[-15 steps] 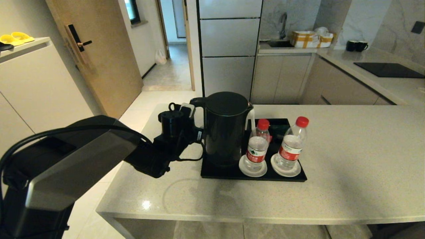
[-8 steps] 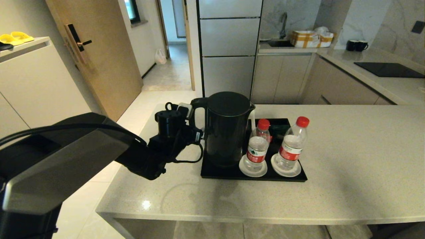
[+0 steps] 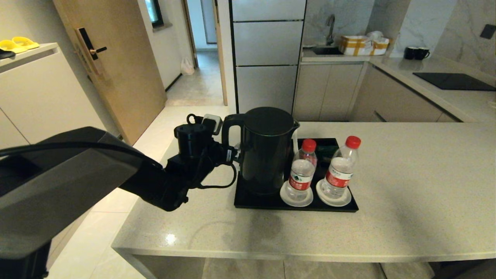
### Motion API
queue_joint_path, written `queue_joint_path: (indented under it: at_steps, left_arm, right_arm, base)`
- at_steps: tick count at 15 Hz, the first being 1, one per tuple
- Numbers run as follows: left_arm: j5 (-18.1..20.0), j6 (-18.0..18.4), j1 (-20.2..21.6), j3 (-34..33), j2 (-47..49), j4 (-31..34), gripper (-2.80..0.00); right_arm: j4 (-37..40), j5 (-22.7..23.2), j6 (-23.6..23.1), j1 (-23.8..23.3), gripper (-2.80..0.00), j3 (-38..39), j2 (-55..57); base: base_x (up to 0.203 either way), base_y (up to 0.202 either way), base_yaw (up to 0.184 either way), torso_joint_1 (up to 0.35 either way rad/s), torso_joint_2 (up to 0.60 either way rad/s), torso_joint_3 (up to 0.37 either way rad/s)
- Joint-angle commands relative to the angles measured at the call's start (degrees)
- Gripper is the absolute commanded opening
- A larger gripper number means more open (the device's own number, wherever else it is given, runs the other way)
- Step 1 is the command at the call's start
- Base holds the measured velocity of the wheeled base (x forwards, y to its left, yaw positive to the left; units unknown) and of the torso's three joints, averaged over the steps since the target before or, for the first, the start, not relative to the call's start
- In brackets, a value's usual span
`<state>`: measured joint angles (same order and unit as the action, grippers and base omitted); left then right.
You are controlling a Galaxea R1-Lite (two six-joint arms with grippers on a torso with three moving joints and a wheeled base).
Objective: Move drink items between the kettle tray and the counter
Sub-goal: Return the kettle to its original position
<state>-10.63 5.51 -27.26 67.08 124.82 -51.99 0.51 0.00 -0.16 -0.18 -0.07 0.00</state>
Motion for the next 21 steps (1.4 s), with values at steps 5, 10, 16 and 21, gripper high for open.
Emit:
queue_joint_path:
  at_steps: [5,10,16,21]
  left_arm:
    - [-0.1,-0.6,0.1,-3.0,-4.2,-0.4,0.0]
    - [-0.1,-1.6,0.4,-5.9,-7.3,-0.4,0.0]
    - [-0.1,-2.5,1.0,-8.9,-12.4,0.1,0.0]
    - [-0.6,-3.2,2.3,-14.6,-20.5,1.4,0.0]
  right_arm:
    - [0.0,0.0,0.0,-0.1,-2.8,0.1,-0.1]
    - [0.0,0.0,0.0,0.0,-2.8,0.1,-0.1]
    - [0.0,0.0,0.0,0.0,-2.8,0.1,-0.1]
    - [0.0,0.0,-0.1,0.0,-2.8,0.1,-0.1]
  base:
    - [0.0,0.0,0.0,0.0,0.0,0.0]
    - [0.0,0.0,0.0,0.0,0.0,0.0]
    - [0.0,0.0,0.0,0.0,0.0,0.0]
    - [0.0,0.0,0.0,0.0,0.0,0.0]
